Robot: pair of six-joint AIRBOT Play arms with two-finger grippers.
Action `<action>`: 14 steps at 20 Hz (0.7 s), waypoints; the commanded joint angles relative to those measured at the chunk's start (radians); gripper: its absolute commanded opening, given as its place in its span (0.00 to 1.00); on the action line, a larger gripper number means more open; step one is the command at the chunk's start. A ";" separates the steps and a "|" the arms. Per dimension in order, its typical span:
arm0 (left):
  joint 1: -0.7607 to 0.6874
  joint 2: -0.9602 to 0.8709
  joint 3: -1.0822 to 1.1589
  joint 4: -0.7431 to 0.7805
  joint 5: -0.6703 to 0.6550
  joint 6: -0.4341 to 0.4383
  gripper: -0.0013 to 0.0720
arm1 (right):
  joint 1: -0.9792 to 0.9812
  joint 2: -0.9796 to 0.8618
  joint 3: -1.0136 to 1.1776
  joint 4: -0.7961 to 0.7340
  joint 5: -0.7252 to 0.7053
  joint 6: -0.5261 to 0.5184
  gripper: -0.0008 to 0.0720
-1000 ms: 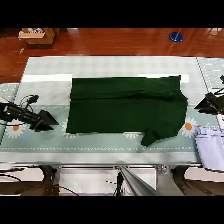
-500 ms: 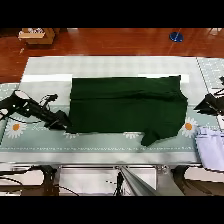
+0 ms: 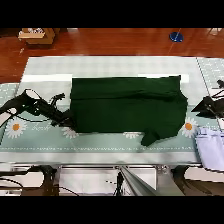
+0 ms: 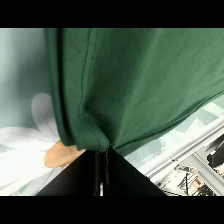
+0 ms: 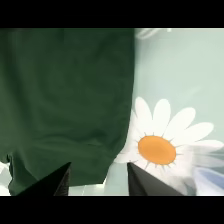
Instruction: Fold the shirts.
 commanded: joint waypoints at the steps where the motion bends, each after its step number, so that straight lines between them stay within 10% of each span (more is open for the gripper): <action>1: -0.002 0.001 0.001 -0.009 -0.008 -0.001 0.04 | 0.000 0.000 -0.107 0.016 -0.007 -0.031 0.65; 14: -0.002 0.001 0.001 -0.009 -0.004 0.003 0.04 | 0.003 0.109 -0.338 0.033 -0.215 -0.008 0.65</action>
